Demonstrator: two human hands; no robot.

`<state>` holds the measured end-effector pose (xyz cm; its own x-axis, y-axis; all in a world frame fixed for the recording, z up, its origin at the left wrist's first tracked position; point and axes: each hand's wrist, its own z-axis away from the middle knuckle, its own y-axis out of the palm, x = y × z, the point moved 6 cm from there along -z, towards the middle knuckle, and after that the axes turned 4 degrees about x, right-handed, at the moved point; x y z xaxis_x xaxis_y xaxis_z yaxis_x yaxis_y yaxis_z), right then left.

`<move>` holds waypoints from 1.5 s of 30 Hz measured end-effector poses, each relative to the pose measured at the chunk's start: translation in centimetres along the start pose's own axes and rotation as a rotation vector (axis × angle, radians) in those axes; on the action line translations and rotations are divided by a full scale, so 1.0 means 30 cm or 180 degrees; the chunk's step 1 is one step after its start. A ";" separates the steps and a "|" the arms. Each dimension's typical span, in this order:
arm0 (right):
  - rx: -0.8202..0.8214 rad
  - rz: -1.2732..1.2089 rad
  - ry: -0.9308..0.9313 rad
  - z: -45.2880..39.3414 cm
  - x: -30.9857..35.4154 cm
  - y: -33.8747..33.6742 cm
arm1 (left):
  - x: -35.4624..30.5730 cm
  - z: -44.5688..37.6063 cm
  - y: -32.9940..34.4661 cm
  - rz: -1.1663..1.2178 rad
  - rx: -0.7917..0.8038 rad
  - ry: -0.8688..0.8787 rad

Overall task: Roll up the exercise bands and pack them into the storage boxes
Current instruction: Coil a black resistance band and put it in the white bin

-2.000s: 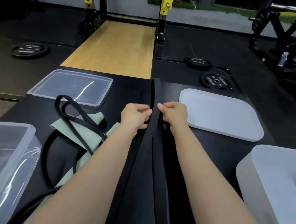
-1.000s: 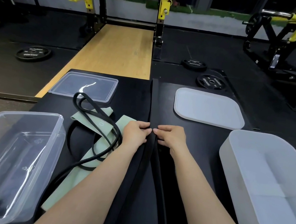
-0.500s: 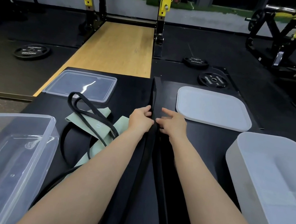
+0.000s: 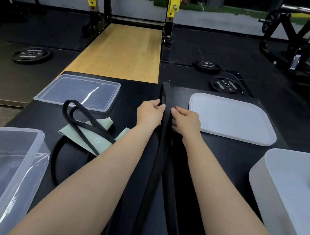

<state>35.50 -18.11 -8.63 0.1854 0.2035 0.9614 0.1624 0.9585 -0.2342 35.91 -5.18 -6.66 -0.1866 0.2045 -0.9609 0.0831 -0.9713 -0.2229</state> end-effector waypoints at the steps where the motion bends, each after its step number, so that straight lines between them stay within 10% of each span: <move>1: 0.0008 -0.0081 0.0048 -0.013 0.000 0.004 | -0.004 -0.014 0.003 0.0061 -0.0012 0.0003; 25: 0.0446 -0.0696 0.0755 -0.164 0.035 0.052 | 0.079 -0.188 0.048 0.1711 0.0054 -0.1000; 45: 0.0170 -0.0908 0.0757 -0.381 0.035 0.068 | -0.004 -0.374 0.118 0.1195 0.0545 -0.0969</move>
<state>47.09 -18.23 -9.75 0.3609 -0.1192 0.9249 0.1905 0.9803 0.0520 47.21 -7.28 -9.18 -0.4535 -0.1823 -0.8724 0.0424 -0.9822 0.1831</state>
